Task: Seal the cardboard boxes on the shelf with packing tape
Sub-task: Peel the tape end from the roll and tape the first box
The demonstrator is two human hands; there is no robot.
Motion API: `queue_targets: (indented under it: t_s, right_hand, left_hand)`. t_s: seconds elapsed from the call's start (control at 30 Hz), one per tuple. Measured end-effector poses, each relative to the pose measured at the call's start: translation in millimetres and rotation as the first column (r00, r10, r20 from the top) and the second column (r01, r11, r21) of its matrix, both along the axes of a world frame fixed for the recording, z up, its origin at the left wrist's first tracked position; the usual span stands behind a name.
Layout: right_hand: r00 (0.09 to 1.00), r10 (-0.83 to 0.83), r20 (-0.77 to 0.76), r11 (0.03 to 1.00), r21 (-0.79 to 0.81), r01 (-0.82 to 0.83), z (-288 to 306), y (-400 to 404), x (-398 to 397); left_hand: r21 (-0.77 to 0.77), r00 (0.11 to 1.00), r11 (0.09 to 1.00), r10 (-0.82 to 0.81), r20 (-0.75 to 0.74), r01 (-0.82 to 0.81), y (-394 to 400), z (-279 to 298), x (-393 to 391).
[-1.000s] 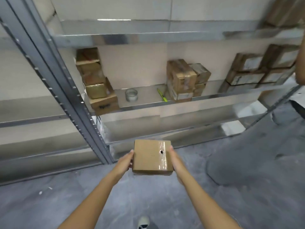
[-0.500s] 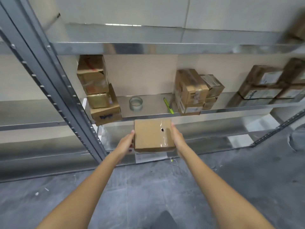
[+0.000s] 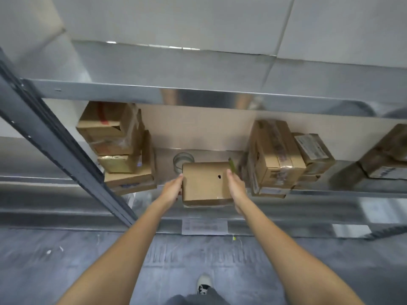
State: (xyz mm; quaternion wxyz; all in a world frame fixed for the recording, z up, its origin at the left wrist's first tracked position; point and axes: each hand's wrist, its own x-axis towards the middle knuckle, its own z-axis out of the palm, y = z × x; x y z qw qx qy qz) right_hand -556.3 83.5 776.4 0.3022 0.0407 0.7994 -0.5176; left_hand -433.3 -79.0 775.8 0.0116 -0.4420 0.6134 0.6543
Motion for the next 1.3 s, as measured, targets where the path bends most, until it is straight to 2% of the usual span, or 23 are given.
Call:
queue_targets:
  t_s: [0.17,0.27,0.33,0.4,0.47,0.57,0.63,0.73,0.83,0.87,0.97,1.07,1.2,1.3]
  right_hand:
    - [0.999,0.018,0.041,0.998,0.063,-0.02,-22.0,-12.7,-14.7]
    - [1.0,0.03,-0.004,0.996,0.086,-0.029,-16.5,-16.5,-18.1]
    - [0.999,0.022,-0.029,0.994,0.109,-0.019,-19.8,-17.1,-20.8]
    - [0.999,0.018,-0.042,0.993,0.116,-0.013,-21.3,-17.9,-21.5]
    - [0.999,0.012,-0.048,0.992,0.126,-0.005,-22.8,-18.9,-22.2]
    - [0.998,0.018,-0.058,0.989,0.146,-0.009,-25.8,-19.6,-23.7]
    - [0.998,0.022,-0.058,0.987,0.158,-0.012,-27.5,-20.1,-24.7]
    - [0.998,0.013,-0.062,0.986,0.165,-0.003,-29.8,-20.2,-24.9]
    - [0.998,0.001,-0.066,0.985,0.172,0.011,-27.7,-19.4,-22.8]
    - [0.998,0.004,-0.069,0.984,0.176,0.008,-26.9,-19.2,-22.6]
    - [0.998,0.03,-0.062,0.983,0.182,-0.018,-23.2,-20.7,-24.5]
    - [0.997,0.04,-0.06,0.983,0.184,-0.029,-18.5,-27.1,-26.7]
    - [0.996,0.052,-0.076,0.978,0.204,-0.035,-11.3,-37.3,-28.2]
    - [0.994,0.084,-0.069,0.977,0.203,-0.068,-8.1,-44.7,-27.9]
  left_hand:
    - [0.048,0.999,0.999,0.016,0.03,-0.017,-4.6,-9.4,-18.7]
    - [0.046,0.999,0.998,0.04,0.001,-0.04,-11.4,-10.1,-29.0]
    - [-0.063,0.999,0.998,0.009,-0.031,-0.011,-18.2,-14.7,-34.5]
    - [-0.268,0.997,0.961,-0.07,0.016,0.071,-27.2,-24.3,-37.4]
    - [-0.485,0.968,0.84,-0.18,0.176,0.245,-36.8,-33.6,-40.0]
    - [-0.673,0.854,0.527,-0.34,0.393,0.519,-48.8,-39.5,-47.6]
    - [-0.679,0.762,0.361,-0.415,0.497,0.639,-58.9,-44.3,-53.9]
    - [-0.627,0.665,0.247,-0.417,0.62,0.739,-68.5,-46.7,-60.5]
    - [-0.595,0.595,0.117,-0.336,0.73,0.795,-67.8,-43.6,-62.4]
    - [-0.579,0.586,0.126,-0.307,0.75,0.806,-66.3,-41.8,-60.6]
    - [-0.563,0.611,0.245,-0.232,0.756,0.789,-56.0,-35.6,-49.0]
    - [-0.61,0.66,0.259,-0.211,0.721,0.749,-34.6,-24.4,-28.2]
    - [-0.593,0.702,0.383,-0.287,0.652,0.708,-5.6,-8.3,8.1]
    - [-0.48,0.691,0.514,-0.38,0.615,0.711,6.2,-1.5,28.8]
